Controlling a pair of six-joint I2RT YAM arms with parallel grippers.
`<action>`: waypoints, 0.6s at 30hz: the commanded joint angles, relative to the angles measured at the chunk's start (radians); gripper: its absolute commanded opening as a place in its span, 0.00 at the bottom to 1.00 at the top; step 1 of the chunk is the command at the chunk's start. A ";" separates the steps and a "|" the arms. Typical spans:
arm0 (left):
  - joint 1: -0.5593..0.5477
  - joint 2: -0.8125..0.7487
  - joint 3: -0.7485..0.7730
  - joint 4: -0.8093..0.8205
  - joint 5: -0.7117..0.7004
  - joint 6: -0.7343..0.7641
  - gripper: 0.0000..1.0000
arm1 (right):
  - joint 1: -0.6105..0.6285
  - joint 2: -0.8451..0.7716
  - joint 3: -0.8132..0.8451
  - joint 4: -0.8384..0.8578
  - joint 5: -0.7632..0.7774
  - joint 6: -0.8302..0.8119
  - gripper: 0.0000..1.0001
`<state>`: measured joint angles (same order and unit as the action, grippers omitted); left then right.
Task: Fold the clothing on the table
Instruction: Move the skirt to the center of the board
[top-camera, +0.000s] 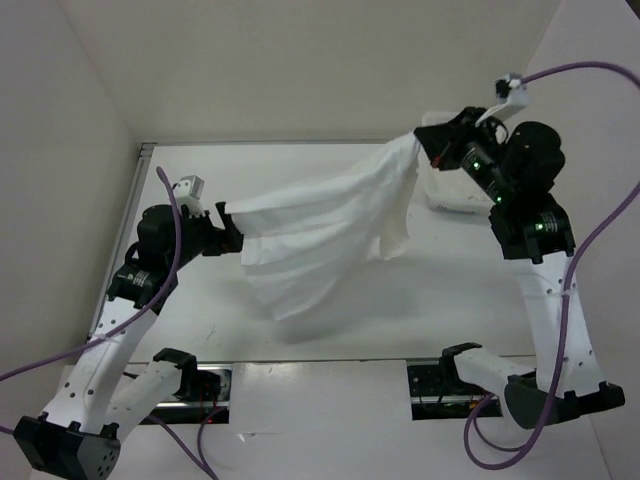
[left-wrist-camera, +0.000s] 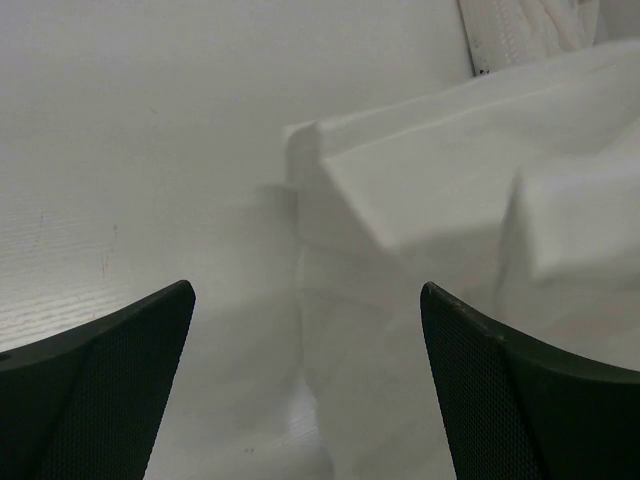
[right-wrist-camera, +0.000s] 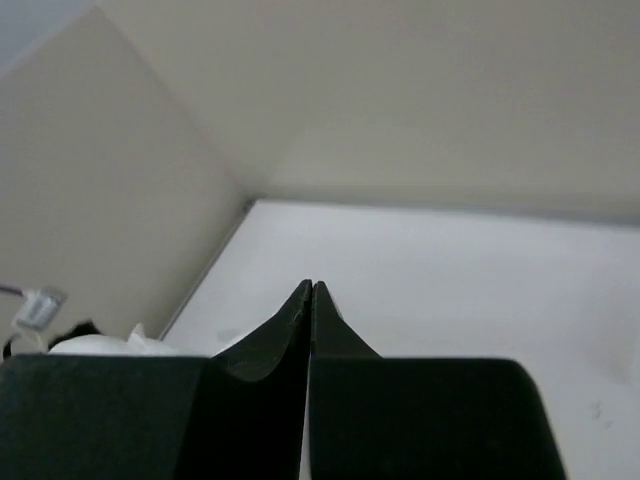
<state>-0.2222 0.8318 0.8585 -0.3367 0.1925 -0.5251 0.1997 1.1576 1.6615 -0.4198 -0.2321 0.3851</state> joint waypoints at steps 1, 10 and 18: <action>-0.005 -0.016 -0.007 0.036 0.025 0.007 1.00 | 0.006 -0.001 -0.195 -0.077 -0.110 0.038 0.00; -0.005 0.015 -0.007 0.047 0.066 0.007 1.00 | 0.033 -0.050 -0.462 -0.148 -0.121 -0.038 1.00; -0.257 0.180 0.014 0.051 0.148 -0.001 0.97 | 0.033 -0.124 -0.575 -0.247 0.284 0.014 0.74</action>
<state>-0.3706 0.9878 0.8539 -0.3229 0.2703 -0.5262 0.2268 1.0458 1.1187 -0.6224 -0.1322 0.3801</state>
